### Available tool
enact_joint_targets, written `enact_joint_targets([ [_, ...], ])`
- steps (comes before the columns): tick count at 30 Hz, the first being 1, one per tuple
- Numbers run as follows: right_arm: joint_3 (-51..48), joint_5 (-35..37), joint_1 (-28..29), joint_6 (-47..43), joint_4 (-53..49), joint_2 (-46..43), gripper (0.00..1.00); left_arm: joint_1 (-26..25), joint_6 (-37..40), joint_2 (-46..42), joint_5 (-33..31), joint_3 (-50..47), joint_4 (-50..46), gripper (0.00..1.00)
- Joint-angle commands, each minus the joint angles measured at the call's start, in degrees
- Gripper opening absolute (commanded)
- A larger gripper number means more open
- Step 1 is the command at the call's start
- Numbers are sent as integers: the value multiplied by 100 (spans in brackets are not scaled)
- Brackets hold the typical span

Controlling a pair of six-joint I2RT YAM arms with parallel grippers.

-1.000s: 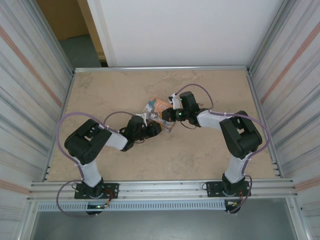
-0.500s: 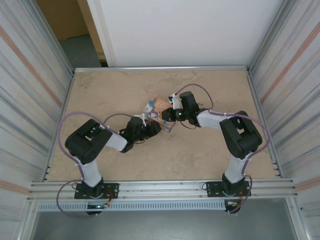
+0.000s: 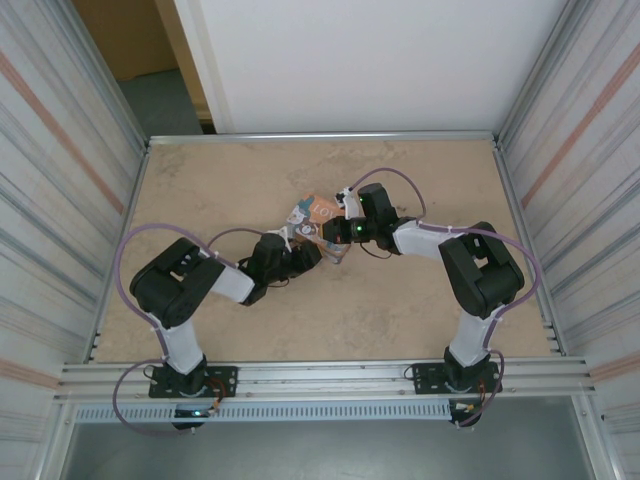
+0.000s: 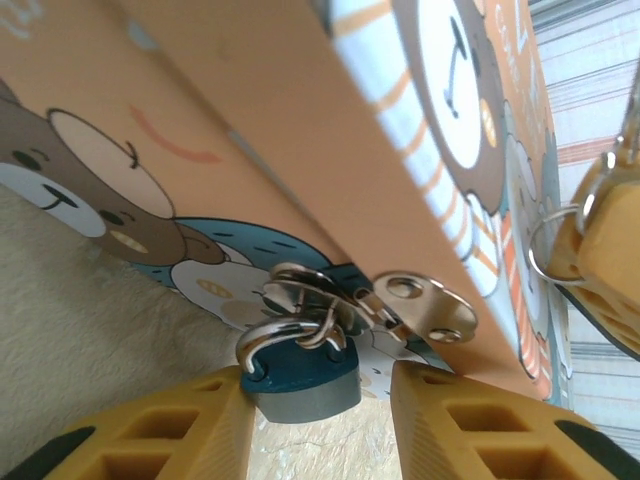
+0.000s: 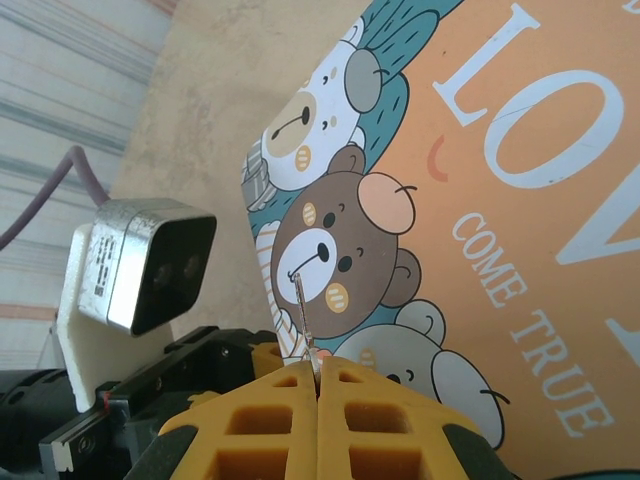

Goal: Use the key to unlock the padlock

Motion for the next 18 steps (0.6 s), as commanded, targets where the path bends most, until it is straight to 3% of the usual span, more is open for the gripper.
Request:
enact_joint_targets([
  [1, -175, 31, 138, -101, -642, 5, 0, 121, -128, 236, -378, 94, -322, 39],
  [18, -22, -109, 147, -284, -835, -586, 0, 109, 207, 94, -72, 221, -398, 25],
])
